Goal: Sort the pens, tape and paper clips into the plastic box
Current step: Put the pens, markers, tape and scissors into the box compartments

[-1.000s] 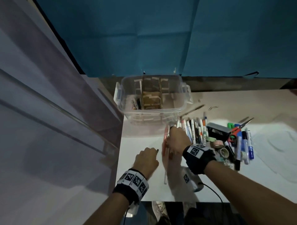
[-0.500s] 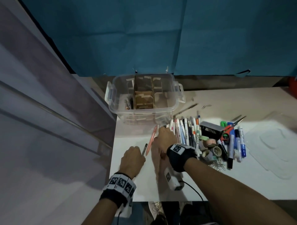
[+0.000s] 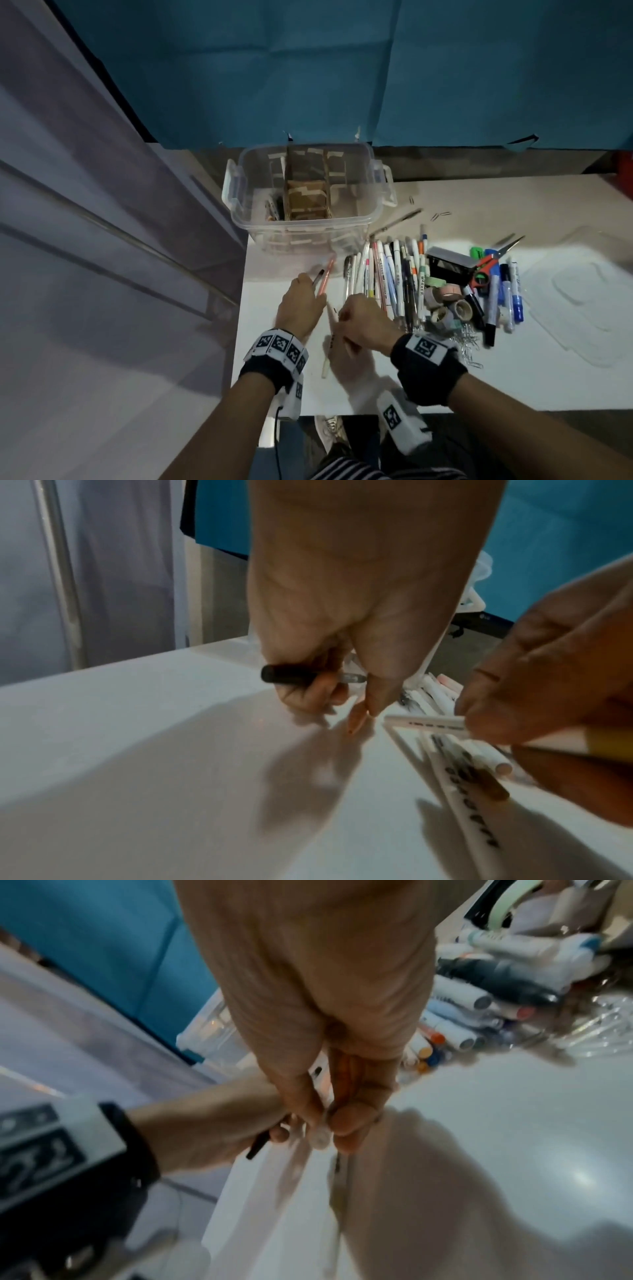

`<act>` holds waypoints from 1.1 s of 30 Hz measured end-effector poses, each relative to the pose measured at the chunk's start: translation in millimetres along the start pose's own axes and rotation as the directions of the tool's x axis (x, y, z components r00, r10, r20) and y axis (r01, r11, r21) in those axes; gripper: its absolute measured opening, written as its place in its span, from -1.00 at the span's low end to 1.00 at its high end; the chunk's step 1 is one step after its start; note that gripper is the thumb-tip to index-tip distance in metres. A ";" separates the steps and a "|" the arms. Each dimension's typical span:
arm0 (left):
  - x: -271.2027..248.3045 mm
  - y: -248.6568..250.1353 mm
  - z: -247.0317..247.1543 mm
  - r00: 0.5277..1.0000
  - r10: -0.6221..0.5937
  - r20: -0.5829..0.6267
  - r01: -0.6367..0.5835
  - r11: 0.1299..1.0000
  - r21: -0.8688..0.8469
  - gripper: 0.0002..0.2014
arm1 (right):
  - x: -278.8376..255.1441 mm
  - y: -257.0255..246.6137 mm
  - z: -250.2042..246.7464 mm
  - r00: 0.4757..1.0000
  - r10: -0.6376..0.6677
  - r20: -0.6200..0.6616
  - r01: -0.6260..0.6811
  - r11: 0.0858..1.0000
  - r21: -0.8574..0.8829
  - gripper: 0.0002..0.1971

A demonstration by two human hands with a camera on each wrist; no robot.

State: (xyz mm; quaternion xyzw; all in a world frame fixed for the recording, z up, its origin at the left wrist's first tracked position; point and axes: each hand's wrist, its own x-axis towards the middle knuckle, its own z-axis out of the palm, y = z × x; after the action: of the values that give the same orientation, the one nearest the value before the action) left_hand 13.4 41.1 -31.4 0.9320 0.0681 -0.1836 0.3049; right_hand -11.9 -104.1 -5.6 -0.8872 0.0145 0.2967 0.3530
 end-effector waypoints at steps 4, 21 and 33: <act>0.3 -6.1 -1.4 1.000 -0.002 -0.031 0.006 0.995 0.099 -0.73 | 7.8 -1.6 34.9 0.995 -0.003 -0.104 -0.009 0.994 -0.111 -0.80; -48.4 18.8 -133.2 0.960 0.021 0.278 0.094 0.914 -0.394 -0.88 | -6.4 -100.3 -84.4 0.961 -0.196 0.193 0.232 0.955 -0.186 -0.84; -28.6 63.8 -273.1 0.998 0.051 0.025 -0.040 0.944 -0.326 -0.91 | 65.1 -222.2 -146.2 0.951 -0.270 -0.149 0.286 0.953 0.104 -0.82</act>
State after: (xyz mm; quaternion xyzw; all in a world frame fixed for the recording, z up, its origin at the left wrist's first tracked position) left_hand 84.3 151.4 218.1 0.8671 0.0708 -0.1779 0.4599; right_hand 169.5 -18.3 180.8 -0.8745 -0.0688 0.1827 0.4439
